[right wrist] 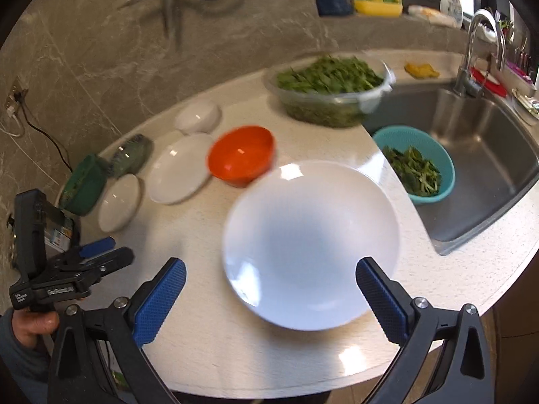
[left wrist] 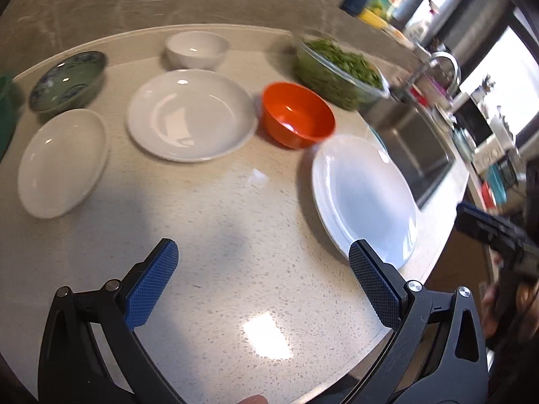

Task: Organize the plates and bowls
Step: 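Close the left gripper on the large white plate rim while the right gripper grips its opposite rim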

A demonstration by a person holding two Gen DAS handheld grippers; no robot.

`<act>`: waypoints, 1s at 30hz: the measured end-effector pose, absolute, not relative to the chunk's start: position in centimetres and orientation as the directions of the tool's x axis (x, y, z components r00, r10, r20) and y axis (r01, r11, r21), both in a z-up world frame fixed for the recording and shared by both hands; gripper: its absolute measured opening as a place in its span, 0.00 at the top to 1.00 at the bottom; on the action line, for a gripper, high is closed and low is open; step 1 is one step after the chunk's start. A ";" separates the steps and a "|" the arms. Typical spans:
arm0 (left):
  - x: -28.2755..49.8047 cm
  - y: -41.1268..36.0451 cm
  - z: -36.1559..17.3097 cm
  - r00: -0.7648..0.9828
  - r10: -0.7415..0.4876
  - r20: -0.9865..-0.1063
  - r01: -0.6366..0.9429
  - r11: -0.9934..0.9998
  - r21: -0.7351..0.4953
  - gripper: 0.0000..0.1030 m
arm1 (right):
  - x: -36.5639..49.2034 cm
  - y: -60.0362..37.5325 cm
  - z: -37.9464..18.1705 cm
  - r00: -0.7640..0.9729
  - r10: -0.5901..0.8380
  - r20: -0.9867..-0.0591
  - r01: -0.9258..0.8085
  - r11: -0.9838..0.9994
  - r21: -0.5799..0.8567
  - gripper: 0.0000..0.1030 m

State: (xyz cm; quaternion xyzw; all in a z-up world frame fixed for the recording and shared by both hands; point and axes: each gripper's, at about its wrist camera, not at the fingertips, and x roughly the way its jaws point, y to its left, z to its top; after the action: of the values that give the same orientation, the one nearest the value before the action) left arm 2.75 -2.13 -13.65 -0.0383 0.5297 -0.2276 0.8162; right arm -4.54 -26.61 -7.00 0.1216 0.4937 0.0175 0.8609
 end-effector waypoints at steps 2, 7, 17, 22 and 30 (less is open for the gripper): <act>3.2 -3.6 -15.1 0.270 -0.404 -0.874 0.329 0.892 -0.311 0.00 | -4.0 -28.9 -8.1 0.482 0.116 -0.869 0.092 0.979 0.181 0.00; 5.4 -6.0 -17.8 0.244 -0.378 -0.893 0.166 0.924 -0.346 0.00 | -1.9 -35.0 -11.1 0.402 0.149 -0.903 0.050 0.982 0.184 0.00; 6.1 -11.7 -20.5 0.247 -0.393 -0.886 0.177 0.917 -0.358 0.04 | 1.3 -43.2 -18.5 0.260 0.650 -0.714 0.123 0.711 0.692 0.10; 6.9 -12.8 -21.8 0.223 -0.410 -0.884 0.146 0.911 -0.386 0.09 | 2.1 -44.8 -20.4 0.293 0.699 -0.653 0.159 0.637 0.754 0.24; 9.3 -14.6 -23.1 0.166 -0.444 -0.881 0.167 0.893 -0.419 0.49 | 3.9 -45.4 -21.7 0.231 0.779 -0.583 0.114 0.573 0.811 0.54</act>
State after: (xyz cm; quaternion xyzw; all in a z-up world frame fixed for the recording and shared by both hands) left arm 9.31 -14.61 -23.08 -0.1129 0.6134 -0.2023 0.7550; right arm 3.88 -45.42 -21.74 0.3919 0.5697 0.2446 0.6797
